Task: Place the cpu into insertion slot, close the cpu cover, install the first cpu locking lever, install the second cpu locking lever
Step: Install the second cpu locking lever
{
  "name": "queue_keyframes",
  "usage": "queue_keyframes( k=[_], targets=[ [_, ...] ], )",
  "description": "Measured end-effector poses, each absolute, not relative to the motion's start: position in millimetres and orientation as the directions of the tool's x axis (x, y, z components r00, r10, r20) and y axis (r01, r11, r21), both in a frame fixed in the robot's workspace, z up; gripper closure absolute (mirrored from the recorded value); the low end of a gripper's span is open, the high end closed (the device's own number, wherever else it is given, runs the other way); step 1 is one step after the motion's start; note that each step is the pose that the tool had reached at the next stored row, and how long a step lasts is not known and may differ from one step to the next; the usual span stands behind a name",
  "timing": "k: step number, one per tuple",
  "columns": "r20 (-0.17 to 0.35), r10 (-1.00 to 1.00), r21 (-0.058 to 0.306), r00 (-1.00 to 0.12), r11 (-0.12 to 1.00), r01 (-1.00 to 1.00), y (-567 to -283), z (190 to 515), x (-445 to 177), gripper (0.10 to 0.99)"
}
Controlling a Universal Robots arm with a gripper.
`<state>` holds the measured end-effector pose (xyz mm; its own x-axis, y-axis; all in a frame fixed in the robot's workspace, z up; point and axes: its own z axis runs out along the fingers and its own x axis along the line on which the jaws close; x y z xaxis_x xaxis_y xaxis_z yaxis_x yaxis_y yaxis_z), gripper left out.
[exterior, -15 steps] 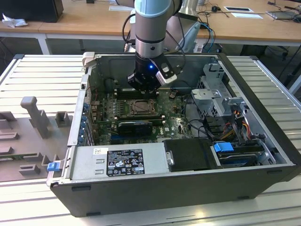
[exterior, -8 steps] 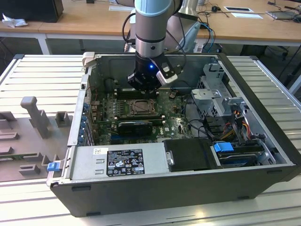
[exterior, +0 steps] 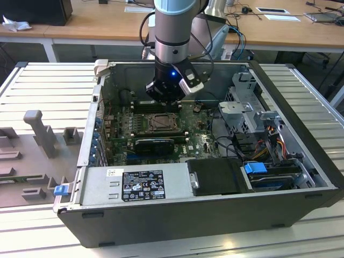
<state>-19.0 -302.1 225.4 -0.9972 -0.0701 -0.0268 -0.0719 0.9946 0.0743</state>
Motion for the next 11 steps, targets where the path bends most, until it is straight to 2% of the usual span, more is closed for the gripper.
queue_keyframes(
  k=[7,11],
  targets=[
    [-0.027,-0.07,0.074,-0.997,0.995,-0.072,-307,226,-19,0.98],
    [-0.027,-0.07,0.074,-0.997,0.995,-0.072,-307,237,-19,0.98]
  ],
)
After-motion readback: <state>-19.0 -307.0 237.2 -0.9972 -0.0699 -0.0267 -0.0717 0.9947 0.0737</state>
